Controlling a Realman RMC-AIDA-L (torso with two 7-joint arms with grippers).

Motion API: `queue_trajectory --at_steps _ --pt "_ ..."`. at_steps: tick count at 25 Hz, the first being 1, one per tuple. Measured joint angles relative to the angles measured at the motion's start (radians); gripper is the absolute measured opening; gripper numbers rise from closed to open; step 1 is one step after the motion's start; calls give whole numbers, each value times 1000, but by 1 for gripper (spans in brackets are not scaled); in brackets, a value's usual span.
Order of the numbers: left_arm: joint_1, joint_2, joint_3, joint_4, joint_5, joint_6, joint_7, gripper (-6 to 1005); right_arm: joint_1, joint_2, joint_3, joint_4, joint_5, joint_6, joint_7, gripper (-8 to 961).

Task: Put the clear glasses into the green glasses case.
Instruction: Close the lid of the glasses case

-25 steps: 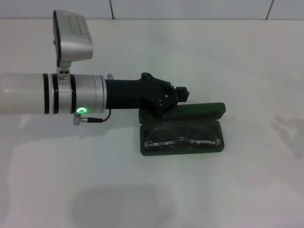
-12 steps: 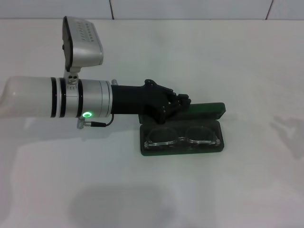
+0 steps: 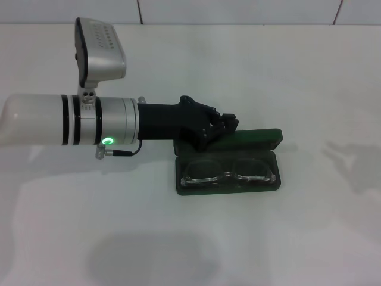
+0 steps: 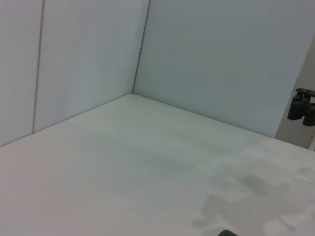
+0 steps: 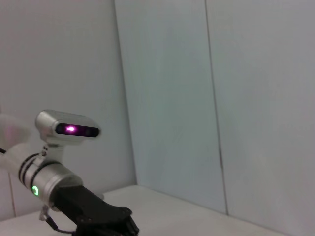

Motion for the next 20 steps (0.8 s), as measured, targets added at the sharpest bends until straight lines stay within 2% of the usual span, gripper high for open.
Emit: queue_trajectory --at_steps 6,10,20 --pt "-6 1 0 3 -10 4 0 89 70 4 4 114 6 13 -103 139" --pt "-6 1 1 0 -10 5 0 88 102 5 2 140 7 23 -124 139" --pt "4 0 4 -7 -9 1 2 89 103 6 3 142 7 29 -125 140"
